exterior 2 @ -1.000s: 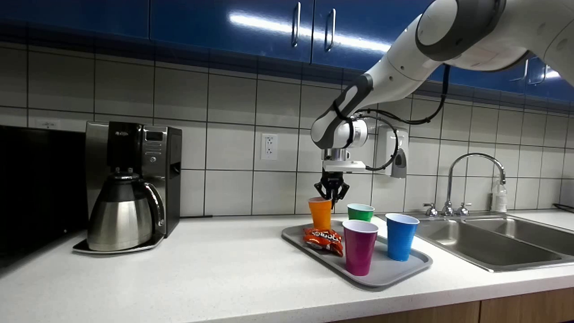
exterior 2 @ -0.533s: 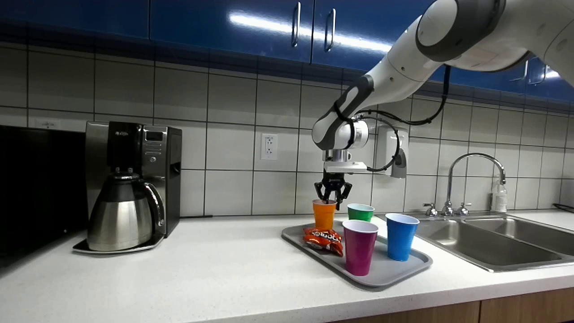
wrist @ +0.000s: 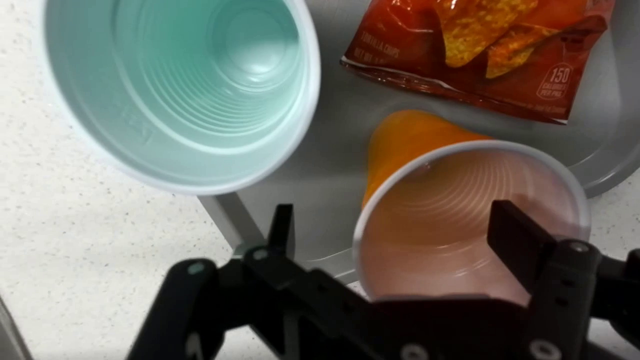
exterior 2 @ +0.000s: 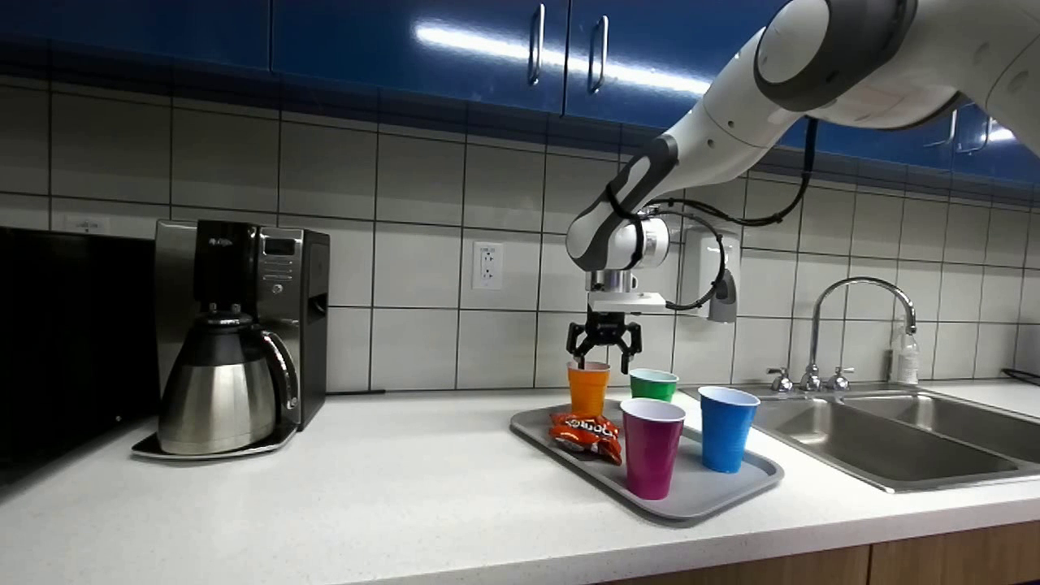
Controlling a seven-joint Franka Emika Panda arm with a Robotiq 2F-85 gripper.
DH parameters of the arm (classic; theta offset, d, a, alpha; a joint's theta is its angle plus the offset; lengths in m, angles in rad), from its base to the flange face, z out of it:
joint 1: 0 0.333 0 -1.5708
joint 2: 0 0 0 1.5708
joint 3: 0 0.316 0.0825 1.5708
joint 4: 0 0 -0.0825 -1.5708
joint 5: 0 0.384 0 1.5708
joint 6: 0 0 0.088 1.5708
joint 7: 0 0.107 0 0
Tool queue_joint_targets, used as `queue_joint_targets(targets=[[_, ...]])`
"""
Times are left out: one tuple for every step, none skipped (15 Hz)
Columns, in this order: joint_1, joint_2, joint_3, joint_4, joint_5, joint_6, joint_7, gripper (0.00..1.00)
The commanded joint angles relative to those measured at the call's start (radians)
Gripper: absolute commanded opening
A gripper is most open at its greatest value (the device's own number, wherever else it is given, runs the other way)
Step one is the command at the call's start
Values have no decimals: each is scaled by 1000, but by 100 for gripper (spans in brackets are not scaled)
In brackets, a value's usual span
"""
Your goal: Put the purple, blue and green cups onto the tray
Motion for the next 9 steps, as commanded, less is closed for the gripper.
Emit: queue_joint_targets(targets=[[-17,-36,7,-23,8,-13,-8,100],[-19,-38,7,-23,10,-13,-8,100],[-22,-42,7,-23,11,-13,-10,100],[-25,-45,8,-22,13,-14,-12,100],[-28,-49,9,-22,15,-13,-13,100],[-32,-55,10,-24,17,-12,-15,100],[-37,-65,14,-27,23,-17,-20,100],[-39,-75,13,-34,22,-13,-21,100],[-43,-91,17,-45,26,-10,-29,100]])
